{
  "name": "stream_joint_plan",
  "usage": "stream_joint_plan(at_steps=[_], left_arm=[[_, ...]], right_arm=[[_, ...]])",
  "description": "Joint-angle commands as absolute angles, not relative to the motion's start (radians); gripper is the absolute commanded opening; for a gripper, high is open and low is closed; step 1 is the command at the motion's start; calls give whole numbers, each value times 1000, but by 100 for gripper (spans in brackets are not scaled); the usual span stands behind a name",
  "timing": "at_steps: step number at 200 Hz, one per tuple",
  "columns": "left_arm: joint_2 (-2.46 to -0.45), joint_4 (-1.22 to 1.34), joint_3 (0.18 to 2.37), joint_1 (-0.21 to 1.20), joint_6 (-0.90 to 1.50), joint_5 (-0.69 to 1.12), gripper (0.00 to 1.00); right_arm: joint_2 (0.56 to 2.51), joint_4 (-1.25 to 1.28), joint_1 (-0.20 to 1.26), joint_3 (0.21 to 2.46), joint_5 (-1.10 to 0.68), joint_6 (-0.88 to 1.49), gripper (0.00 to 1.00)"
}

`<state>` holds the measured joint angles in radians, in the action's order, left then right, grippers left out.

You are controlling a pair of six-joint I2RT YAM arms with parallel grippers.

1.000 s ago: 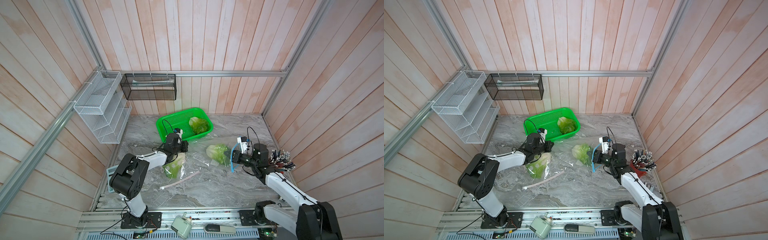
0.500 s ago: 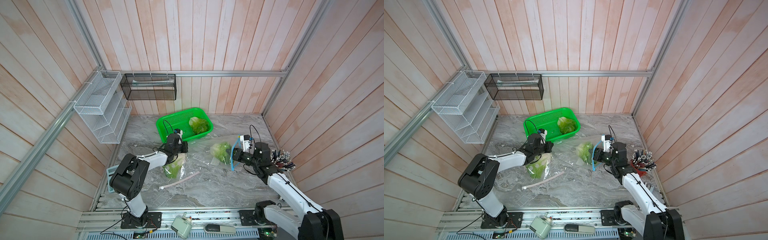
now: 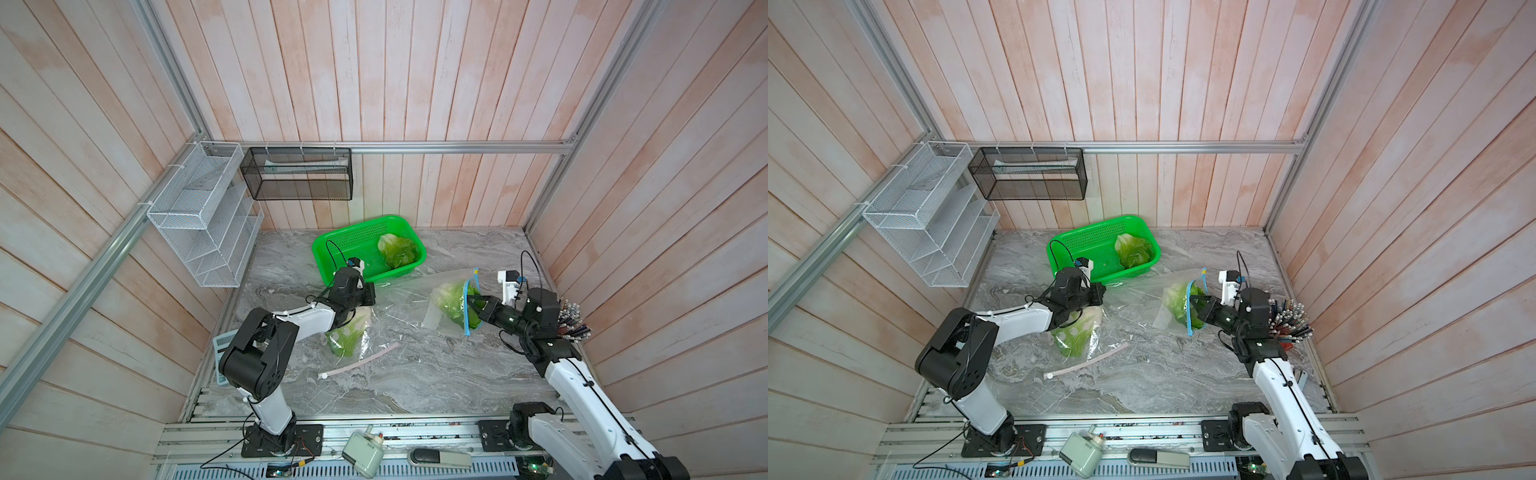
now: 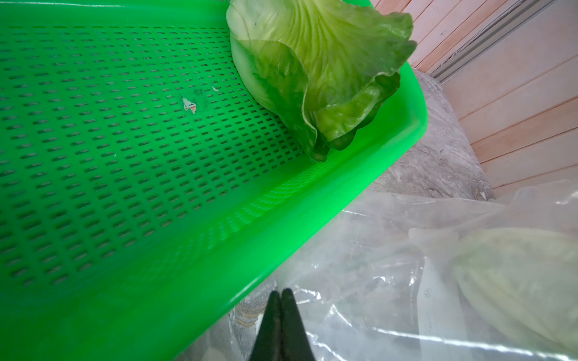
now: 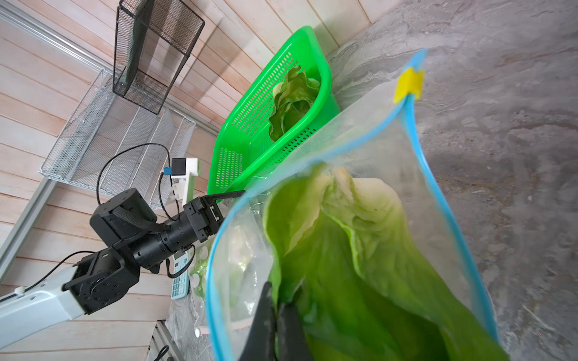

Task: Open the zip-top bag and take out the chinese cabbages
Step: Pick up the Chinese cabbage from the zipper food storage bag.

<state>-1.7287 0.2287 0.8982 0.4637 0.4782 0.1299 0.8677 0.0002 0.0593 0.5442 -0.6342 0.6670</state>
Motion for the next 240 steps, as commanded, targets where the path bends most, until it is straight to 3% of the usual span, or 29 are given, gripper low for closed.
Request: stream_joint_plan(at_steps=[1,79,169,203,240], left_arm=[[-1706,213,883,463,454,89,0],[-1717,212,882,463,451,84,0],[-1715,207,887,463,438,83,0],[-1715,206,898,468,432,86,0],[-1713,208,907,475,433,89,0]], right_arm=[[822,-5,3,595,-685,677,0],[746,-16,-132,631,-711,695,0],[748,-119,-146,859,-661,630,0],[799,-68,-108,902,-652,644,0],[881,5,45,934,-543,627,0]])
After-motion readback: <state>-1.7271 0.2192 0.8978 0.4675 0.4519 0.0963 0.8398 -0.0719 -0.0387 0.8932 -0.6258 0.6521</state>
